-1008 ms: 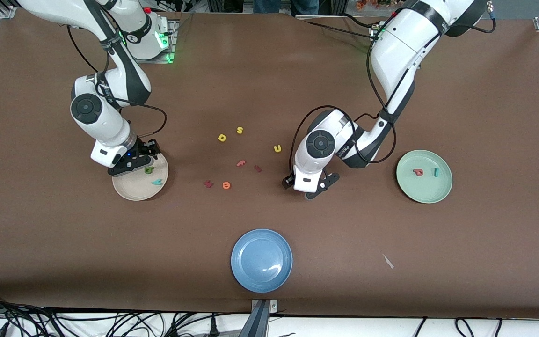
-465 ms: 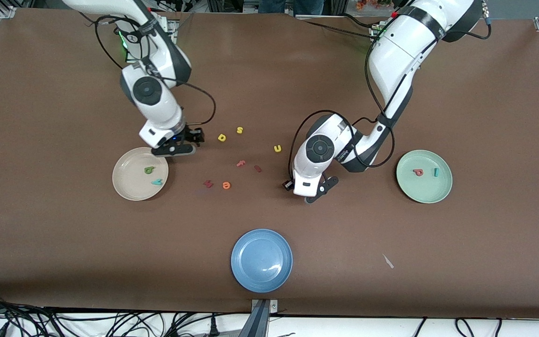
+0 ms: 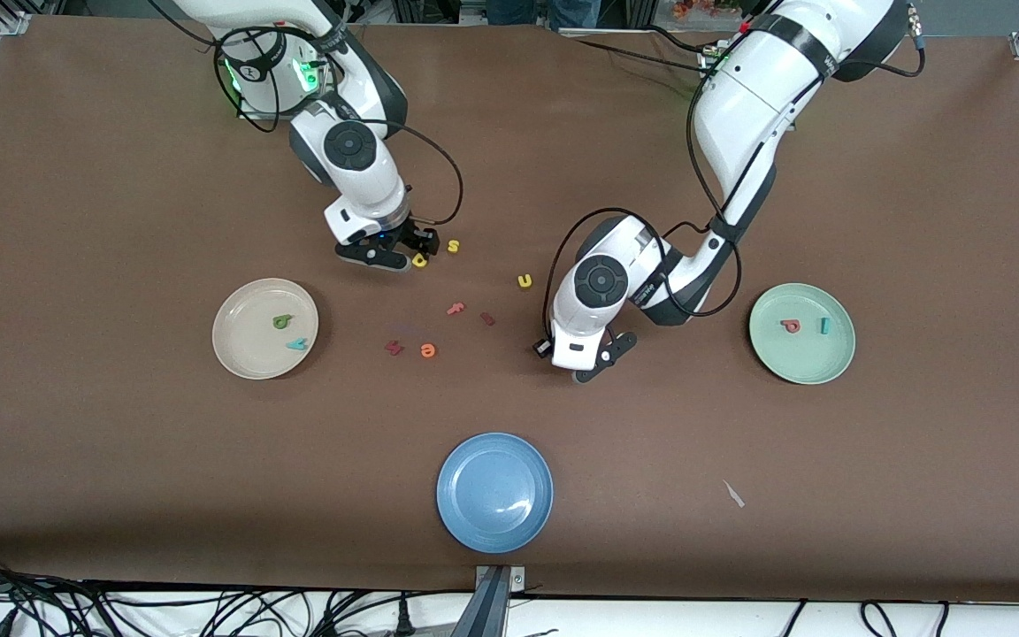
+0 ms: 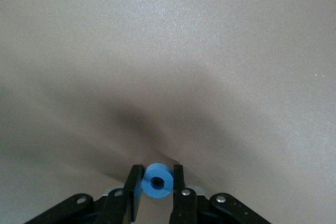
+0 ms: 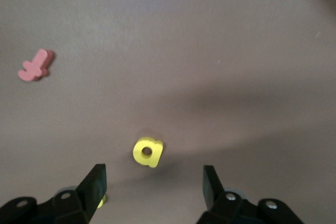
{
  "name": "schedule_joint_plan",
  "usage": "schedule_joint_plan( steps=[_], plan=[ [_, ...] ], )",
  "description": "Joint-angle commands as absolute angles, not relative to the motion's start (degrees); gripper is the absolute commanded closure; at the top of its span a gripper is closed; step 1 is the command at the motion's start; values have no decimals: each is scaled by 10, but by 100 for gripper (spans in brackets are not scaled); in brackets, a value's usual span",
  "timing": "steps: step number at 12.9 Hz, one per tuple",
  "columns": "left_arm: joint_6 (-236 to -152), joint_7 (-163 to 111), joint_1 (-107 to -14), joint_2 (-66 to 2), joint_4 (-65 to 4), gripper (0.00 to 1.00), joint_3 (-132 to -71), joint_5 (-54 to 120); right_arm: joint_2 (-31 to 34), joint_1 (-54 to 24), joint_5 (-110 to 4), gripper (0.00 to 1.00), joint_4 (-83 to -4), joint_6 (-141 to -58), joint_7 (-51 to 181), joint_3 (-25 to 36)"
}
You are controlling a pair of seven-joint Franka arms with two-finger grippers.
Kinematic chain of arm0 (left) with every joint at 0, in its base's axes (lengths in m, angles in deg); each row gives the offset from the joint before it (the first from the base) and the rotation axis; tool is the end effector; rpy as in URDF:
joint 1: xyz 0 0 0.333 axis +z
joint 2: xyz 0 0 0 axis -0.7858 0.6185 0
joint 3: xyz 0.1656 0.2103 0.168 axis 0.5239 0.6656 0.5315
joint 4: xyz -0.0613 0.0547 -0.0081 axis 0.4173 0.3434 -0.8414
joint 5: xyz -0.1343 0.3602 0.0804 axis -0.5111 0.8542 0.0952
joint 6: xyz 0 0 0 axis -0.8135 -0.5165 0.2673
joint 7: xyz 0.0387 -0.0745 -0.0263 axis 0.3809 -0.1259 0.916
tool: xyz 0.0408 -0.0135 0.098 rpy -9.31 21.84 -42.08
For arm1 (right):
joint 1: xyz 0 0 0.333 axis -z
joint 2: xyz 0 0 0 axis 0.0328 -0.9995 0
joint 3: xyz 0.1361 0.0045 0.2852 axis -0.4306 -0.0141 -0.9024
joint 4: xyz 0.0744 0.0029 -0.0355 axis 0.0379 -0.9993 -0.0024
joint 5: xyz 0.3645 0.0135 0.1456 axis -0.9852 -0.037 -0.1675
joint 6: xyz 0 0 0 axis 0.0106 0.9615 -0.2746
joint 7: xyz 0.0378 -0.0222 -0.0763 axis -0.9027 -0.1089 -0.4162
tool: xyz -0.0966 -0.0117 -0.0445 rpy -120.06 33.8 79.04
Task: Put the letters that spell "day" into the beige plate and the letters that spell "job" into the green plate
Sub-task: 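Grasp the blue o and the yellow a with both grippers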
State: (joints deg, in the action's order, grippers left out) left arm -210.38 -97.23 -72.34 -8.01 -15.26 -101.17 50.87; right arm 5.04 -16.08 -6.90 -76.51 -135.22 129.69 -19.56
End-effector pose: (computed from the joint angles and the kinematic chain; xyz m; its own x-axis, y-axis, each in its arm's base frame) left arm 0.5861 -0.4114 0.1744 0.7707 0.6262 -0.1176 0.6336 -0.7727 0.0385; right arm 0.4136 0.3325 0.2038 0.9659 -0.2577 -0.0260 -0.2585 -0.9655 -0.0308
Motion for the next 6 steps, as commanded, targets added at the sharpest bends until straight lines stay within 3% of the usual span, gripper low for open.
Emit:
schedule_joint_plan(
  steps=[1,4,6],
  plan=[
    [-2102,-972,-727,-73,-137,100,-1006,506,37,-166,-69,17,-768,-1374,1320,-193],
    [-2085,-925,-696,-102,-139,100,-1011,507,26,-177,-66,18,-769,-1390,1327,-193],
    [-2014,-892,-675,-149,-139,100,-1014,503,22,-177,-59,19,-768,-1390,1327,-192]
  ],
)
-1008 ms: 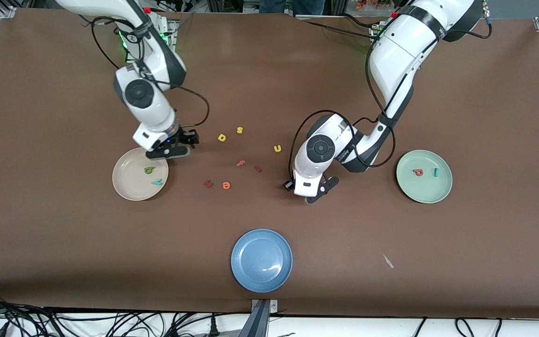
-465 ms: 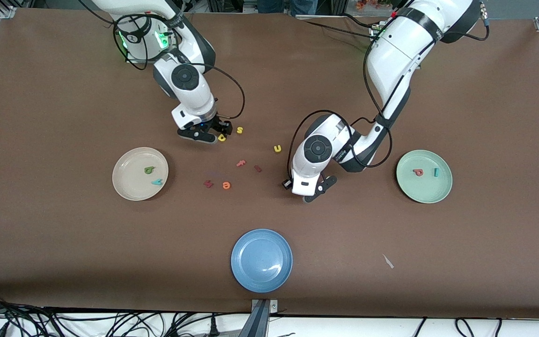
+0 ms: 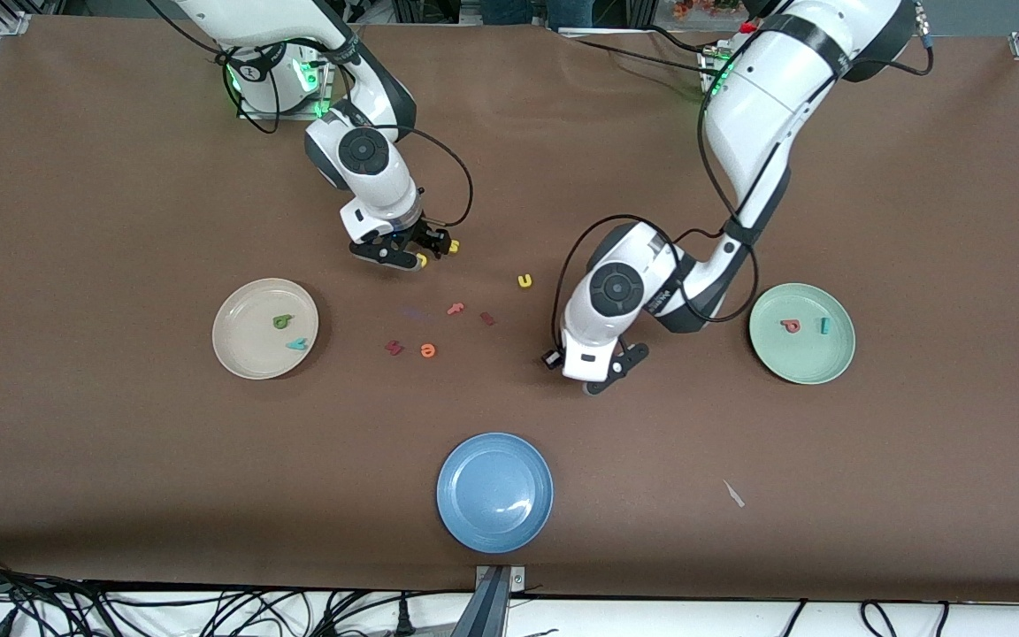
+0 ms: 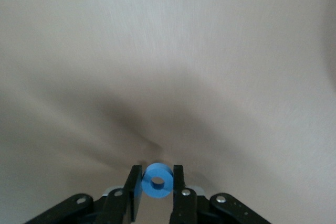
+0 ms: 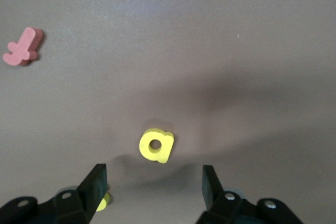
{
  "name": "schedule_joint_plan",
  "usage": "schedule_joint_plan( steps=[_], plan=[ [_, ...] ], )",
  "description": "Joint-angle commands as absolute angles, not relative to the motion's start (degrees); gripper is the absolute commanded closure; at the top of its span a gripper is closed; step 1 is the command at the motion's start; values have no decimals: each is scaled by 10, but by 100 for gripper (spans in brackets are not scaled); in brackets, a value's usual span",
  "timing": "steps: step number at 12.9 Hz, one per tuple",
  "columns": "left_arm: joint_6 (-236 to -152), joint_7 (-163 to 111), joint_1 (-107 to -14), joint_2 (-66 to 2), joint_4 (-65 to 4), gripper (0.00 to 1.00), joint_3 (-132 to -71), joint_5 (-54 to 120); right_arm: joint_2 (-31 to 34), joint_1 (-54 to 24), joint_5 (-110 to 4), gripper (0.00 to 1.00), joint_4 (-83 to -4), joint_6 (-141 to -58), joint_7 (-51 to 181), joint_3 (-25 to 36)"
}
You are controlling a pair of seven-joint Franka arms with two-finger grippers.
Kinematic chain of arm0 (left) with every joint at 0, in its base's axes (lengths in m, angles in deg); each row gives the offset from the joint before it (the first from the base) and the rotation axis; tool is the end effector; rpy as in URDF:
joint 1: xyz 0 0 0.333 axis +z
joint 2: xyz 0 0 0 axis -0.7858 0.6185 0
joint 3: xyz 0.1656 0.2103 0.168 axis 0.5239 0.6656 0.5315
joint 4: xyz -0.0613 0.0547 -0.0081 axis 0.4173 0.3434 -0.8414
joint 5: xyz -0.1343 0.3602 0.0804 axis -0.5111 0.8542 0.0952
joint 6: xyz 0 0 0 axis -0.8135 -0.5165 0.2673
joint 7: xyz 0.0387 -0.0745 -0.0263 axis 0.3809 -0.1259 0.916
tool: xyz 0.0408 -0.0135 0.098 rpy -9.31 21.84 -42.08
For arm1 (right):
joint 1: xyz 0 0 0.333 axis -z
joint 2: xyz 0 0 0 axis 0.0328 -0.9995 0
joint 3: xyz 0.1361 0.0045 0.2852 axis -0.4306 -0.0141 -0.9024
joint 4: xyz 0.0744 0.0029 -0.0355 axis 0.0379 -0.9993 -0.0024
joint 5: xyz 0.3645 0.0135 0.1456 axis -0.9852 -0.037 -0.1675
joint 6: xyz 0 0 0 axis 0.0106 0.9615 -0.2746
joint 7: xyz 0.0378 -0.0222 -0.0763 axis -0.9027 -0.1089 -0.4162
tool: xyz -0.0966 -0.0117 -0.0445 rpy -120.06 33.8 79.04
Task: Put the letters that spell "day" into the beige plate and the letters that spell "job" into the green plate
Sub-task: 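Grasp the blue o and the yellow a with both grippers, then release the blue o on the green plate while the right gripper lifts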
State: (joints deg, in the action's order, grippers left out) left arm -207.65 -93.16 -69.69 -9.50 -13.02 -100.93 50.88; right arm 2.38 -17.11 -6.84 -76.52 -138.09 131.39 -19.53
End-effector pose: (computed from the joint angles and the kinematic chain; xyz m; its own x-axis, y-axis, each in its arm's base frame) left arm 0.6170 -0.3828 0.2041 0.7850 0.6120 -0.0963 0.6182 -0.7840 0.0564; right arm 0.4054 0.3412 0.1852 0.9619 -0.2702 -0.0408 -0.2720 -0.9612 -0.0470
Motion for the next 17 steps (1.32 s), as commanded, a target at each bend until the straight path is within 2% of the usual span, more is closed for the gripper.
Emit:
schedule_joint_plan(
  steps=[1,3,5,7,8,11,14,17],
  plan=[
    [-1974,-848,-656,-174,-142,100,-1020,498,17,-177,-58,20,-769,-1394,1327,-192],
    [-1905,-756,-595,-213,-146,100,-1040,471,12,-177,-47,27,-772,-1404,1326,-190],
    [-1820,-641,-531,-240,-146,100,-1052,446,11,-177,-40,28,-772,-1404,1326,-189],
    [-1735,-510,-483,-248,-157,100,-1051,447,12,-176,-32,33,-772,-1403,1325,-187],
    [-1725,-455,-458,-248,-172,100,-1051,448,11,-177,-32,35,-772,-1404,1325,-187],
    [-1737,-346,-399,-241,-233,100,-1050,461,10,-177,-32,36,-772,-1404,1325,-185],
    [-1812,-267,-342,-232,-302,100,-1050,496,6,-176,-21,37,-770,-1404,1324,-182],
    [-1836,-255,-326,-214,-329,100,-1050,513,-5,-176,-1,37,-766,-1415,1325,-172]
  ],
)
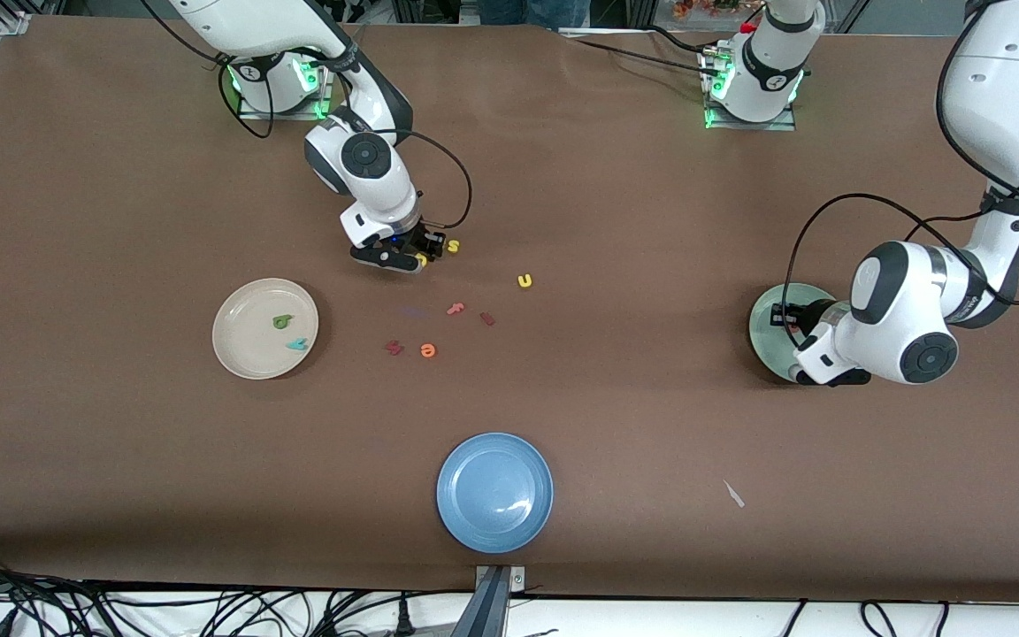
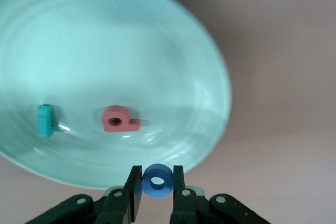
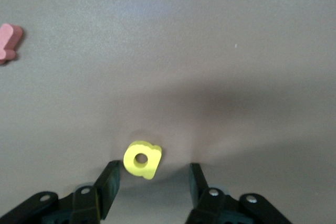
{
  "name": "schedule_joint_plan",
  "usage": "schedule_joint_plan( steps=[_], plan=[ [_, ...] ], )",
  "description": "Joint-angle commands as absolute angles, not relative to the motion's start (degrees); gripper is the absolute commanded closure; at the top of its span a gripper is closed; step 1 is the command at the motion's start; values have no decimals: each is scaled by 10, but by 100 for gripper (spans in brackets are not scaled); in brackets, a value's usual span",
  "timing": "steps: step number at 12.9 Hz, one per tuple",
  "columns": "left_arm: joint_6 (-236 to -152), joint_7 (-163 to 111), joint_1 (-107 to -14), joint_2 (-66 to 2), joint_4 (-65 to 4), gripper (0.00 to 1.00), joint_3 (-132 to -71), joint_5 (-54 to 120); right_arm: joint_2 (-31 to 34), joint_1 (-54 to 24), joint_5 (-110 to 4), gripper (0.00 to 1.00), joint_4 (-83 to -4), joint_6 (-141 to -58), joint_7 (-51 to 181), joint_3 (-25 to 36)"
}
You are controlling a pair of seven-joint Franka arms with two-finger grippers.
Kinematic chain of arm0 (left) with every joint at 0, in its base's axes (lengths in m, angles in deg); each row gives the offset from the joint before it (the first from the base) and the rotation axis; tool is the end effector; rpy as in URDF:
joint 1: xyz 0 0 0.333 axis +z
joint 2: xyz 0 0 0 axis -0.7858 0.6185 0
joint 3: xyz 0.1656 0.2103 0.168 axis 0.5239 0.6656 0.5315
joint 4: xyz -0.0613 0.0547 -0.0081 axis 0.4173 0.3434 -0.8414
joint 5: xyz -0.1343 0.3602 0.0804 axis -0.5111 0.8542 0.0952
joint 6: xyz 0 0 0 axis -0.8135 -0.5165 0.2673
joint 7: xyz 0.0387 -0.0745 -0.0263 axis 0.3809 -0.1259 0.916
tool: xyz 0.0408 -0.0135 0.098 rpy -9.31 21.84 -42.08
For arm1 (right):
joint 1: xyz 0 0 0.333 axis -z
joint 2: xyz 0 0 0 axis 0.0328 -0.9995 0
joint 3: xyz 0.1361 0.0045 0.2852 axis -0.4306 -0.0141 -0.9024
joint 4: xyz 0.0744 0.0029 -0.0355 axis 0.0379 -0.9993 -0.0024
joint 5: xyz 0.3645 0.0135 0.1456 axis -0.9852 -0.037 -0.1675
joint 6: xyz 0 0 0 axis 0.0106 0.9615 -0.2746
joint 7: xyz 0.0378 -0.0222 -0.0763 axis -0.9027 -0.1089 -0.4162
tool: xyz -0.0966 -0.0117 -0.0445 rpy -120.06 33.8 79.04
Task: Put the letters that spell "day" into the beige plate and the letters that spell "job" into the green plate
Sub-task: 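Release the blue o on the green plate while the right gripper lifts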
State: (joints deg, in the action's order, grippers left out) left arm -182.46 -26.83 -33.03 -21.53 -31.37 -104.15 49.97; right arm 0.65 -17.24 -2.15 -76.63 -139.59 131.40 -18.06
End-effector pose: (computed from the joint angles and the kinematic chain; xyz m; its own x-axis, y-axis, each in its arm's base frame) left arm 0.5982 0.0001 0.1958 0.8659 0.0077 -0.5002 0.0398 -0.9978 0.0536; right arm 0.4079 0.3329 0.1702 0.9750 -0.2216 -0.0152 -0.2219 -0.9746 -0.0285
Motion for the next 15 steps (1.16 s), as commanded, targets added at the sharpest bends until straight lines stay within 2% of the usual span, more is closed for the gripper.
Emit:
schedule_joint_plan(
  steps=[1,2,3,4,5,8,9,11,12,15],
  plan=[
    [-1836,-255,-326,-211,-329,100,-1050,513,-6,-177,-1,37,-766,-1416,1325,-172],
    [-1836,-255,-326,-209,-329,88,-1050,513,-6,-176,-1,38,-766,-1416,1325,-172],
    [-1836,-255,-327,-205,-326,70,-1050,513,-7,-177,-1,41,-766,-1416,1325,-172],
    [-1836,-256,-330,-202,-321,42,-1050,512,-8,-177,-1,46,-766,-1416,1325,-172],
    [-1835,-258,-330,-204,-317,0,-1050,512,-8,-177,-1,51,-766,-1417,1325,-172],
    [-1806,-265,-339,-226,-254,0,-1052,505,-8,-177,2,63,-766,-1417,1325,-172],
    [-1757,-265,-346,-228,-207,0,-1053,503,-8,-177,3,67,-766,-1417,1324,-172],
    [-1668,-265,-358,-228,-102,0,-1056,503,-8,-176,3,81,-766,-1417,1324,-172],
    [-1641,-264,-359,-229,-70,0,-1061,503,-8,-176,4,85,-766,-1417,1323,-172],
    [-1624,-263,-360,-266,-31,0,-1069,508,14,-168,6,85,-766,-1412,1302,-172]
  ],
)
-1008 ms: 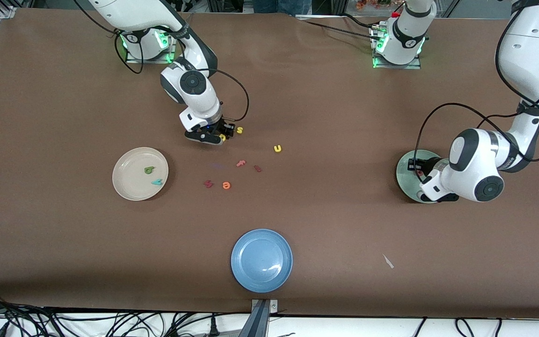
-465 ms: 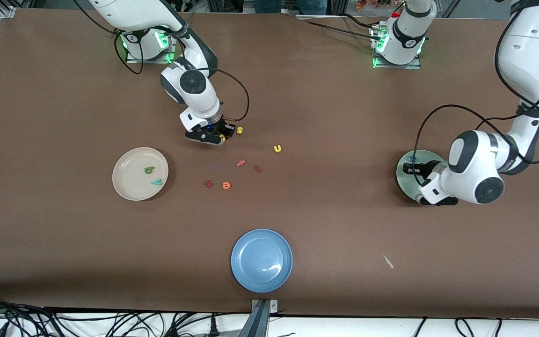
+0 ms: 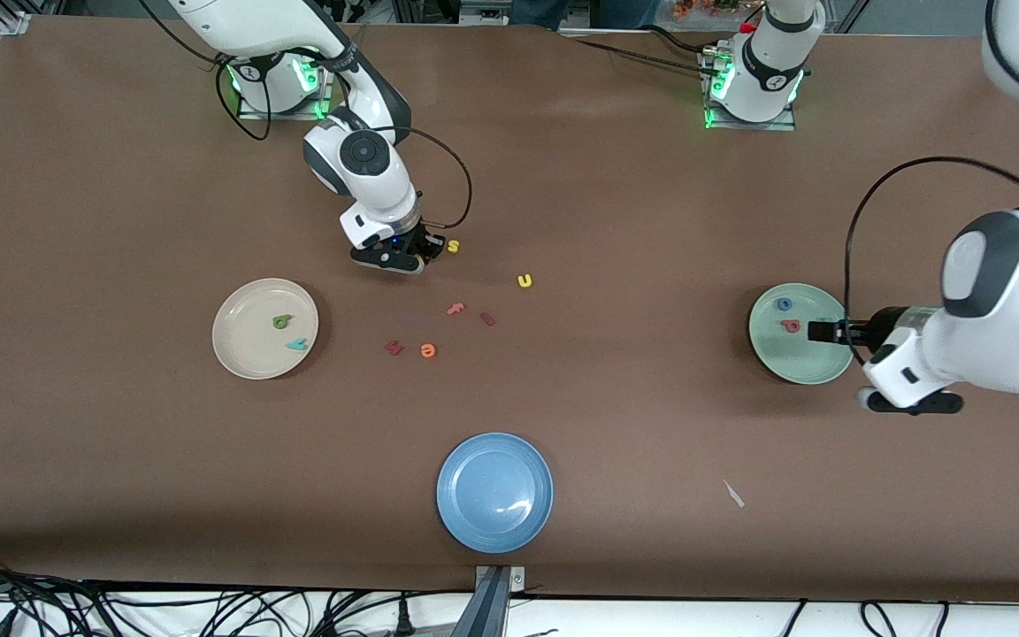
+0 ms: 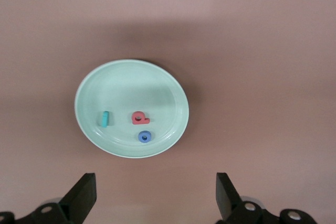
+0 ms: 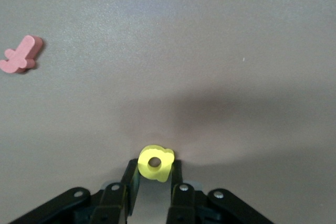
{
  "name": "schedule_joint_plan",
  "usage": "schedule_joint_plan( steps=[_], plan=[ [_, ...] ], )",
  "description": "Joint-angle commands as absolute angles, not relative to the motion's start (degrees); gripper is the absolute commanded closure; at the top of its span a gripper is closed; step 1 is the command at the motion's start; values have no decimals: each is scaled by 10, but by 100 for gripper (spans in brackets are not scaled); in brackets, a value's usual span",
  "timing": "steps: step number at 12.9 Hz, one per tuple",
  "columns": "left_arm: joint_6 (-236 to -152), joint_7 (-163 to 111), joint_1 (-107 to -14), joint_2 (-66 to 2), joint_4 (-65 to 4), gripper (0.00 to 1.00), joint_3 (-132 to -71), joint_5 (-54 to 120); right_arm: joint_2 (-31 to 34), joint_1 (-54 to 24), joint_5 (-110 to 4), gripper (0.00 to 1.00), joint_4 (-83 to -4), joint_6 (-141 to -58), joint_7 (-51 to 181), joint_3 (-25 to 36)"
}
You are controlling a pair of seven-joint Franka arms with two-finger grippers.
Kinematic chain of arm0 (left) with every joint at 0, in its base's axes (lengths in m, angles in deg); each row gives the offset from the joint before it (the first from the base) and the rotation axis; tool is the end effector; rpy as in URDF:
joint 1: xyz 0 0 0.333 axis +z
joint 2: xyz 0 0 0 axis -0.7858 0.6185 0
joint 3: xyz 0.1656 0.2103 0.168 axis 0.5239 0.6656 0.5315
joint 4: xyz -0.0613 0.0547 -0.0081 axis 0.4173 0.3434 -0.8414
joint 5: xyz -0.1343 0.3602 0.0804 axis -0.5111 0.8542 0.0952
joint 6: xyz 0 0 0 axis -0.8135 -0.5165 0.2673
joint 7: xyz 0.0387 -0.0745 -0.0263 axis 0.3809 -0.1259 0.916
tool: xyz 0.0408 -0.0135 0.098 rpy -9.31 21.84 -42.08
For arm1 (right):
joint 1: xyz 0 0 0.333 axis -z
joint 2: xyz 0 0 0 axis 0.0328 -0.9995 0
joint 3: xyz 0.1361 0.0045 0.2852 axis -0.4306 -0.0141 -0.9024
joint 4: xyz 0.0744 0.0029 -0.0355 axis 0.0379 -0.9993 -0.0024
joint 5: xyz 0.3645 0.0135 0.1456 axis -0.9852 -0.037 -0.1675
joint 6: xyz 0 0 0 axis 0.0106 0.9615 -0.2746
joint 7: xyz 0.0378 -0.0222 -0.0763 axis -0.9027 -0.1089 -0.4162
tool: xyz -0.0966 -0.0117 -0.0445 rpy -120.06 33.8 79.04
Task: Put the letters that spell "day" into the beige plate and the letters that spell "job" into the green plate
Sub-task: 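Release the blue o on the green plate while the right gripper lifts, then place the yellow a on the beige plate while the left gripper withdraws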
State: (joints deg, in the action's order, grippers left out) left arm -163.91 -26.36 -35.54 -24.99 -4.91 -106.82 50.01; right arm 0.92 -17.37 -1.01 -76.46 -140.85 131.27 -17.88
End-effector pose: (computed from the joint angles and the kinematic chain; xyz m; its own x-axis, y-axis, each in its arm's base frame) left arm 0.6745 -0.0118 0.4089 0.9467 -0.0084 -0.3220 0.0075 -0.9988 0.0481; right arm 0.4109 0.3355 0.1752 0.9791 -0.2033 0.0099 -0.2026 -0.9781 -0.0475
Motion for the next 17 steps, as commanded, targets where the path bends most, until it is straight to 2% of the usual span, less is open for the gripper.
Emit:
schedule_joint_plan(
  steps=[1,3,6,8,10,14,15,16,17],
  plan=[
    [-1624,-259,-360,-280,-28,0,-1070,507,31,-150,7,85,-766,-1398,1285,-172],
    [-1624,-258,-361,-286,9,0,-1076,505,75,-107,9,85,-766,-1321,1201,-173],
    [-1624,-258,-361,-286,44,0,-1091,505,124,-36,7,85,-765,-1258,1023,-173],
    [-1622,-259,-361,-286,44,0,-1099,510,140,21,6,84,-764,-1248,893,-167],
    [-1620,-259,-360,-289,45,0,-1108,504,134,38,5,84,-759,-1255,795,-125],
    [-1620,-259,-359,-312,37,0,-1117,511,119,50,3,81,-754,-1280,749,-105],
    [-1620,-259,-360,-315,37,0,-1117,512,118,50,3,76,-754,-1280,749,-105],
    [-1620,-259,-360,-317,34,0,-1118,512,118,50,2,59,-754,-1281,749,-105],
    [-1620,-259,-360,-319,33,0,-1118,512,118,50,1,36,-754,-1281,749,-105]
  ],
)
